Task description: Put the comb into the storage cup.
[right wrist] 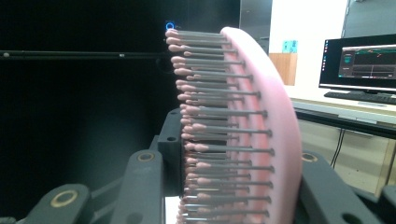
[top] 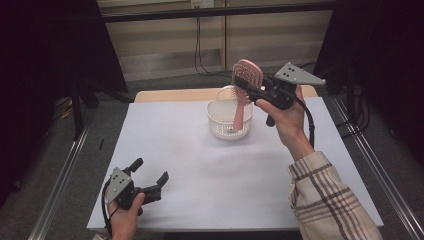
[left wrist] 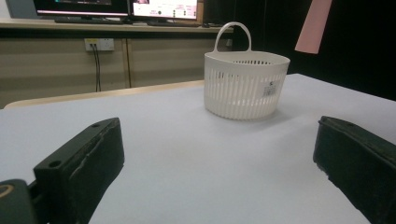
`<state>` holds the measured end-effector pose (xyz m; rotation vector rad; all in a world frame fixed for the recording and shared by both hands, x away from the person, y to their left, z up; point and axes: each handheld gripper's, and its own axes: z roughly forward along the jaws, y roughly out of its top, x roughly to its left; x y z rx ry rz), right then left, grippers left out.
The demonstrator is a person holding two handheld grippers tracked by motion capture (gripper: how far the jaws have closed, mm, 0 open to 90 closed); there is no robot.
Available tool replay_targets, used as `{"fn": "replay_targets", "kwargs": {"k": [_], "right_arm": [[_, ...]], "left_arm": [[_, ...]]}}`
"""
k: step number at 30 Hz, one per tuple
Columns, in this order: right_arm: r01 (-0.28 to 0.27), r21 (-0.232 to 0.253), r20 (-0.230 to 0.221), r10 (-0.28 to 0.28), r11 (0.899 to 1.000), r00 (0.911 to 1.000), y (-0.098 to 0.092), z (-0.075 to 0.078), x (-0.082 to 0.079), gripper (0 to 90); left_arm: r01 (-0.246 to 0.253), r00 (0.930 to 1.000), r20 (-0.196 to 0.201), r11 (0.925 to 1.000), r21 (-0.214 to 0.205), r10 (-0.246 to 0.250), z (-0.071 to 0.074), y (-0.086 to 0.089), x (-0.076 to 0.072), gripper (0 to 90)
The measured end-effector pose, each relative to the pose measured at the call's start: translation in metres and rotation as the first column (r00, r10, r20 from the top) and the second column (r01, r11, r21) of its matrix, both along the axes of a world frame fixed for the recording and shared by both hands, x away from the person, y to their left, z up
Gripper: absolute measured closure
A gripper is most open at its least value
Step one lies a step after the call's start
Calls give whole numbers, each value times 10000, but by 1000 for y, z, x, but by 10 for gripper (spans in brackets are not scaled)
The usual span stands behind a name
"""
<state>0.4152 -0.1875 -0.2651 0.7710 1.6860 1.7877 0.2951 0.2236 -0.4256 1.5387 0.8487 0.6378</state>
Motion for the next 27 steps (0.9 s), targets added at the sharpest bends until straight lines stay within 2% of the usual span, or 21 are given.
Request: {"fn": "replay_targets", "kwargs": {"k": [7, 10, 15, 20, 23, 27], "right_arm": [[174, 118, -9, -174, 9998, 9998, 0, 3, 9, 622], [149, 117, 29, -149, 9998, 9999, 0, 8, 12, 623], [415, 128, 65, -416, 9991, 9991, -1, 14, 19, 623], [704, 261, 83, -707, 9972, 9975, 0, 15, 25, 623], [770, 296, 97, -773, 9966, 9970, 2, 16, 29, 623], [998, 337, 49, -1000, 9944, 9950, 4, 16, 36, 623]], "left_arm": [[1, 10000, 50, 10000, 84, -2, 0, 0, 0, 20], [-8, 10000, 91, 9999, 173, 6, 0, 0, 0, 20], [-38, 9998, 174, 9995, 303, 32, 0, 1, 0, 21], [92, 9999, -59, 9999, 119, -91, 0, 0, -1, 23], [70, 10000, 53, 9999, 139, -70, 1, 0, -1, 23], [34, 10000, 15, 9999, 157, -34, 0, 1, -1, 23]]}}
